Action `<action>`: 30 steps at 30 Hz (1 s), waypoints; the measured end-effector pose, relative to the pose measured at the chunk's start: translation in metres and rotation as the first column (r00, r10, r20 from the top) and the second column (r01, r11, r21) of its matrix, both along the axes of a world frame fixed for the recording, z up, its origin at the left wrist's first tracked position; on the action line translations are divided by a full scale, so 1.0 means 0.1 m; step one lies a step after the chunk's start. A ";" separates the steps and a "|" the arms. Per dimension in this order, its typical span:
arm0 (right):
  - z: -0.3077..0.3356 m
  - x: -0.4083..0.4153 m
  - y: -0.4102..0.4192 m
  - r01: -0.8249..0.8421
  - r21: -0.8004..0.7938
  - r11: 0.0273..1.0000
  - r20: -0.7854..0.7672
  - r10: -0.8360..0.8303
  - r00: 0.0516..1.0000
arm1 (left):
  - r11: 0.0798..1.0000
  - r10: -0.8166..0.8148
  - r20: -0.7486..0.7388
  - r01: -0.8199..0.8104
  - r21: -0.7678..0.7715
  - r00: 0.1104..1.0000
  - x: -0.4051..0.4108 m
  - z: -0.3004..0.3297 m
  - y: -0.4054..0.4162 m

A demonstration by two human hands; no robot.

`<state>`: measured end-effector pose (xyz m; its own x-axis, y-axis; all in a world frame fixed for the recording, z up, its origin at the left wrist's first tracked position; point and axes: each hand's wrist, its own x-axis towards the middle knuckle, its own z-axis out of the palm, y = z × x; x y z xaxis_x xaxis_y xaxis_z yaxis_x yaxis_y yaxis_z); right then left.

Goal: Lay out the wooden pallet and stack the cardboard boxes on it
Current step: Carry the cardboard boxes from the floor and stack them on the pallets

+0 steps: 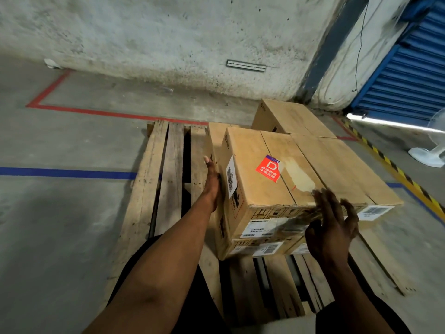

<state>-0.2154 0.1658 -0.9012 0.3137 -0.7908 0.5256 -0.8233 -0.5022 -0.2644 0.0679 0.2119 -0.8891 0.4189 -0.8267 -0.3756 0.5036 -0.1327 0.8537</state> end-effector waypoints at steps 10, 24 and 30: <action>0.08 0.02 0.18 0.043 0.164 0.986 0.043 -0.051 0.998 | 0.999 -0.029 -0.136 0.026 -0.020 0.990 -0.05 -0.30 -0.22; 0.20 0.21 0.30 -0.156 0.194 0.969 0.173 0.123 0.977 | 0.952 0.288 0.348 -0.307 -0.002 0.892 -0.04 -0.01 -0.02; 0.50 0.27 0.49 -0.172 0.473 0.864 0.048 0.170 0.984 | 0.942 0.263 0.378 -0.322 0.101 0.888 -0.26 0.40 0.24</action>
<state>-0.1889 0.2153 -0.8515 0.4658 -0.8789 0.1033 -0.7341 -0.4489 -0.5095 0.0418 0.2354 -0.8492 0.7615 -0.5891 -0.2704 0.2081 -0.1729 0.9627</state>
